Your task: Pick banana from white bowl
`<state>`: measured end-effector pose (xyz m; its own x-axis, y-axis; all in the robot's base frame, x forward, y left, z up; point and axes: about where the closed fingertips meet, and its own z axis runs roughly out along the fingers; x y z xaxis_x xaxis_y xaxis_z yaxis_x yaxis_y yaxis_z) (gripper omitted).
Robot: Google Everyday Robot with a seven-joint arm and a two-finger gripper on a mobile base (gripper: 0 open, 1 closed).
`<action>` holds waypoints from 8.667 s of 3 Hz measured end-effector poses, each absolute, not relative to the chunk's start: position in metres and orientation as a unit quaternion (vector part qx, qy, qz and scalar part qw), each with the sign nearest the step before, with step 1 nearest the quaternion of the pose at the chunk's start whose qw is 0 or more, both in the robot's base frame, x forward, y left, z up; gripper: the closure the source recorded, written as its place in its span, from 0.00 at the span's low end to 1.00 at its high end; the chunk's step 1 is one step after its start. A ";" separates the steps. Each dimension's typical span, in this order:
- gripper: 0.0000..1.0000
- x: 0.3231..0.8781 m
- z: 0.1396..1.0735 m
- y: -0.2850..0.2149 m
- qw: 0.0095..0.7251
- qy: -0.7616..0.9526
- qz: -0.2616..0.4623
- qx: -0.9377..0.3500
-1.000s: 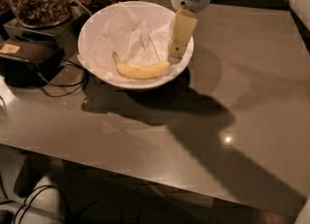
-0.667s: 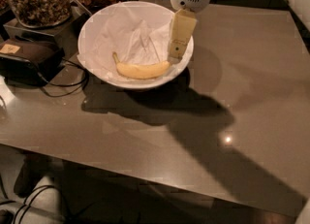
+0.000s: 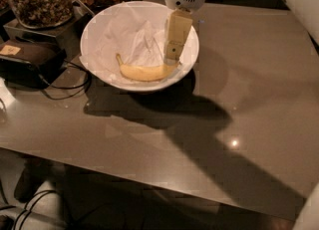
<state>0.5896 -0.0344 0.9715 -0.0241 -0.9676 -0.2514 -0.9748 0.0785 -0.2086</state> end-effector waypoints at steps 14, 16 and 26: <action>0.50 0.619 0.853 0.019 0.059 0.707 0.046 -0.703; 0.96 0.618 0.854 0.015 0.068 0.709 0.031 -0.702; 1.00 0.555 0.953 -0.014 0.186 0.672 0.055 -0.715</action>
Offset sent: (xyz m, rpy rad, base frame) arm -0.0047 0.0264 -0.0177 -0.0045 0.0999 0.0651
